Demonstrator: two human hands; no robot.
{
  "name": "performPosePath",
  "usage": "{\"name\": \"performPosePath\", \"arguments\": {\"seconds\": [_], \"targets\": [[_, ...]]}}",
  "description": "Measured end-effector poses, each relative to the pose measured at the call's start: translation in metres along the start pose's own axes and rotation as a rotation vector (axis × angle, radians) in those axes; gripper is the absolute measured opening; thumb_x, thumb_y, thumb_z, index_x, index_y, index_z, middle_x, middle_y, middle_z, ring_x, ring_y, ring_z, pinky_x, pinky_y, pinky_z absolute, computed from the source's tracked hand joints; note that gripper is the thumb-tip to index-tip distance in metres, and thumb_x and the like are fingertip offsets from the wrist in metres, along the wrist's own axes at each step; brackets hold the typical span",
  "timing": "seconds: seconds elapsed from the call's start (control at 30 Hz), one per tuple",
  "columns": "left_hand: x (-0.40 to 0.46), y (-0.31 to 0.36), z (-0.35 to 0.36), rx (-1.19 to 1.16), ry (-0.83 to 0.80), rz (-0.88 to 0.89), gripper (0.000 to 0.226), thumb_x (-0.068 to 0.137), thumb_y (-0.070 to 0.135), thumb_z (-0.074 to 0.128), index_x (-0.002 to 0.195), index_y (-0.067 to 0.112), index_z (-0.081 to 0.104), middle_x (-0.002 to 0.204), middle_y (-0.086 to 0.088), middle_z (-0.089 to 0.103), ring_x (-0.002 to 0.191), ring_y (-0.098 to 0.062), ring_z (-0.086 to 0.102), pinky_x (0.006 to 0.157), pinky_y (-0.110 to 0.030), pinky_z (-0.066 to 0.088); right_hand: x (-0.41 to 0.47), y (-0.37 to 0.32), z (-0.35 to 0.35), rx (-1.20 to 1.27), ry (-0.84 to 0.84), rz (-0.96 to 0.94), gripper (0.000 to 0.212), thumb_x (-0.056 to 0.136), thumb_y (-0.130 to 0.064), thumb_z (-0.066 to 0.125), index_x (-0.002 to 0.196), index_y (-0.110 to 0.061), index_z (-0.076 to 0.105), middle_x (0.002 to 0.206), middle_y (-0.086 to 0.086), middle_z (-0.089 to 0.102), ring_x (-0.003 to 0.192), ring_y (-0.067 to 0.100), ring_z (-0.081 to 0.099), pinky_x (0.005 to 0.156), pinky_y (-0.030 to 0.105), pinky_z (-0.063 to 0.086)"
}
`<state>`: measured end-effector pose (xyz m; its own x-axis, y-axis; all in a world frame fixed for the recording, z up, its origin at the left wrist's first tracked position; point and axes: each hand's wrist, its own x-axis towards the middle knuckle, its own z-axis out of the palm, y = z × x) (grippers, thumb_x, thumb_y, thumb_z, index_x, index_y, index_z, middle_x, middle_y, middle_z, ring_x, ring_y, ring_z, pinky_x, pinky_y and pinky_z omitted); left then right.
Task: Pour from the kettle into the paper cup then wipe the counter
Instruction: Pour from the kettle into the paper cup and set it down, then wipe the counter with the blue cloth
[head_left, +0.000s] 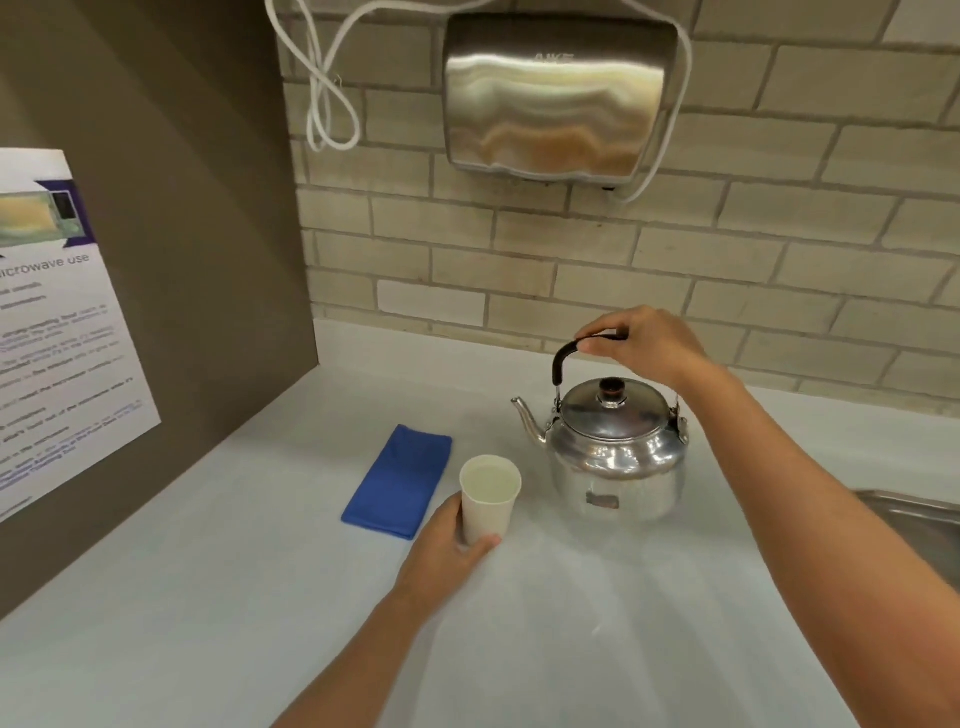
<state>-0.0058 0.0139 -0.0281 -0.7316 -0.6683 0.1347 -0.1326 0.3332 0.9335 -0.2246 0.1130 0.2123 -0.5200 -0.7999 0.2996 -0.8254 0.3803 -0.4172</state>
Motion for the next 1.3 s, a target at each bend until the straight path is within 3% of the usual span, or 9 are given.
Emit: {"name": "performPosePath", "arguments": {"seconds": [0.23, 0.5, 0.73, 0.83, 0.9, 1.0, 1.07, 1.13, 1.3], "targets": [[0.001, -0.002, -0.001, 0.019, 0.01, -0.025, 0.055, 0.074, 0.044, 0.07, 0.122, 0.038, 0.043, 0.119, 0.017, 0.056, 0.111, -0.002, 0.054, 0.083, -0.017, 0.046, 0.026, 0.022, 0.073, 0.162, 0.16, 0.035, 0.017, 0.081, -0.045, 0.064, 0.095, -0.038, 0.071, 0.088, -0.007, 0.074, 0.074, 0.012, 0.058, 0.065, 0.026, 0.041], [0.0, -0.004, 0.0, 0.067, 0.011, -0.047, 0.055, 0.074, 0.047, 0.069, 0.12, 0.044, 0.04, 0.118, 0.018, 0.055, 0.109, 0.004, 0.052, 0.081, -0.013, 0.044, 0.061, 0.027, 0.105, 0.206, 0.115, 0.04, 0.019, 0.08, -0.046, 0.065, 0.096, -0.038, 0.07, 0.094, -0.008, 0.074, 0.071, 0.008, 0.055, 0.055, 0.019, 0.038], [0.0, -0.005, 0.0, 0.159, -0.002, -0.049, 0.058, 0.077, 0.037, 0.07, 0.126, 0.031, 0.04, 0.117, 0.01, 0.053, 0.106, -0.001, 0.051, 0.084, -0.015, 0.042, 0.066, 0.036, 0.114, 0.194, 0.103, 0.059, 0.022, 0.082, -0.046, 0.062, 0.101, -0.036, 0.069, 0.101, -0.003, 0.073, 0.091, 0.019, 0.064, 0.077, 0.036, 0.052], [0.001, 0.003, -0.009, 0.19, -0.072, -0.059, 0.066, 0.078, 0.025, 0.071, 0.133, 0.025, 0.034, 0.122, 0.008, 0.046, 0.111, -0.004, 0.045, 0.091, -0.016, 0.037, 0.059, 0.032, 0.114, 0.046, 0.123, 0.002, 0.038, 0.088, -0.044, 0.055, 0.125, -0.034, 0.053, 0.117, 0.007, 0.062, 0.108, 0.028, 0.055, 0.087, 0.04, 0.046], [0.002, 0.007, -0.026, 0.232, -0.161, -0.049, 0.069, 0.081, 0.017, 0.068, 0.139, 0.023, 0.03, 0.13, 0.006, 0.039, 0.121, -0.008, 0.037, 0.102, -0.021, 0.032, 0.041, 0.028, 0.114, -0.031, 0.241, -0.019, 0.053, 0.089, -0.039, 0.056, 0.138, -0.034, 0.036, 0.124, 0.014, 0.048, 0.113, 0.033, 0.043, 0.091, 0.047, 0.04], [0.007, 0.013, -0.061, 0.248, -0.202, 0.086, 0.052, 0.088, 0.004, 0.057, 0.135, 0.018, 0.04, 0.13, 0.003, 0.043, 0.123, -0.009, 0.04, 0.098, -0.004, 0.029, -0.019, 0.03, 0.127, -0.023, 0.458, 0.052, 0.06, 0.084, -0.021, 0.061, 0.138, -0.027, 0.034, 0.122, 0.015, 0.045, 0.11, 0.035, 0.042, 0.085, 0.049, 0.041], [0.026, 0.011, -0.082, 0.277, -0.056, 0.153, 0.039, 0.091, -0.002, 0.049, 0.129, 0.009, 0.05, 0.13, -0.004, 0.048, 0.123, -0.015, 0.044, 0.098, -0.002, 0.028, -0.071, 0.041, 0.149, -0.082, 0.393, 0.085, 0.058, 0.082, -0.013, 0.062, 0.135, -0.019, 0.041, 0.118, 0.017, 0.049, 0.104, 0.037, 0.049, 0.08, 0.049, 0.045], [0.06, 0.004, -0.093, 0.419, 0.041, 0.148, 0.036, 0.094, 0.001, 0.043, 0.129, 0.002, 0.049, 0.137, -0.015, 0.045, 0.13, -0.024, 0.04, 0.109, -0.017, 0.026, -0.109, 0.054, 0.173, -0.115, 0.164, 0.152, 0.052, 0.086, -0.017, 0.058, 0.135, -0.017, 0.042, 0.124, 0.016, 0.048, 0.11, 0.036, 0.049, 0.086, 0.048, 0.044], [0.112, -0.031, -0.074, 0.942, -0.17, -0.042, 0.048, 0.101, 0.029, 0.021, 0.147, 0.019, 0.014, 0.159, -0.005, 0.005, 0.146, -0.023, 0.0, 0.119, -0.041, 0.005, -0.136, 0.073, 0.203, -0.209, 0.008, 0.185, 0.044, 0.093, -0.034, 0.047, 0.135, -0.023, 0.042, 0.139, 0.006, 0.042, 0.132, 0.023, 0.034, 0.106, 0.038, 0.028]]}}
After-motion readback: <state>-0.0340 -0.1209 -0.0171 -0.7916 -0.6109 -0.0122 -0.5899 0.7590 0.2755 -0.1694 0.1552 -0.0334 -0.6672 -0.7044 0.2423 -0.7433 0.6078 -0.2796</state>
